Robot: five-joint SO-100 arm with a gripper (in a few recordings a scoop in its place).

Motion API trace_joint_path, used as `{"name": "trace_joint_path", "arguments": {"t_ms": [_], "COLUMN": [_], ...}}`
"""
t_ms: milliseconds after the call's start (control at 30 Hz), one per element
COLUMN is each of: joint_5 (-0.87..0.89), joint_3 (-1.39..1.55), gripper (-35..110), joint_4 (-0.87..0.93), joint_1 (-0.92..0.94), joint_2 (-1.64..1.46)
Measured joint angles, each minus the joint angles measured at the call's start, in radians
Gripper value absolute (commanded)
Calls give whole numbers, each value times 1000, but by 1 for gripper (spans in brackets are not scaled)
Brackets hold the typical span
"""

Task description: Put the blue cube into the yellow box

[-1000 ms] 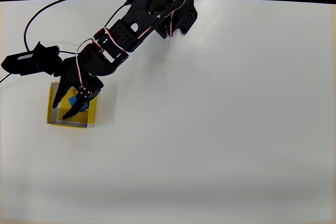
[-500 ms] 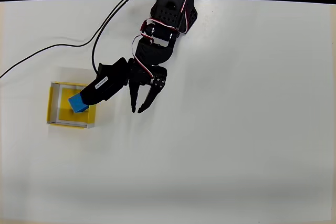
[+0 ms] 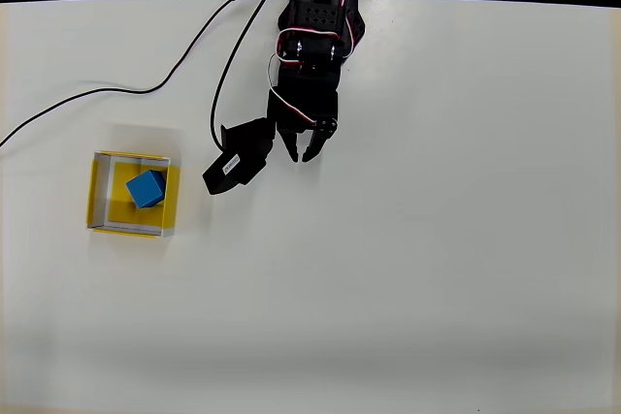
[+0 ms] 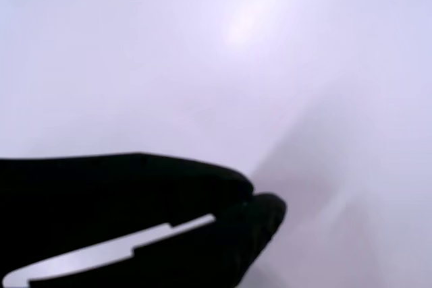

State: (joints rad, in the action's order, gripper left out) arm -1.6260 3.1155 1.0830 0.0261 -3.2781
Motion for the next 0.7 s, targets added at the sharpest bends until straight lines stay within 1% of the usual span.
{"name": "trace_joint_path", "arguments": {"t_ms": [367, 500, 700], "joint_5": [49, 100, 104], "joint_3": [2, 2, 2], "gripper": [0, 1, 1], "joint_4": [245, 258, 258], "joint_1": [-21, -21, -21], "joint_2": [-38, -38, -38]}}
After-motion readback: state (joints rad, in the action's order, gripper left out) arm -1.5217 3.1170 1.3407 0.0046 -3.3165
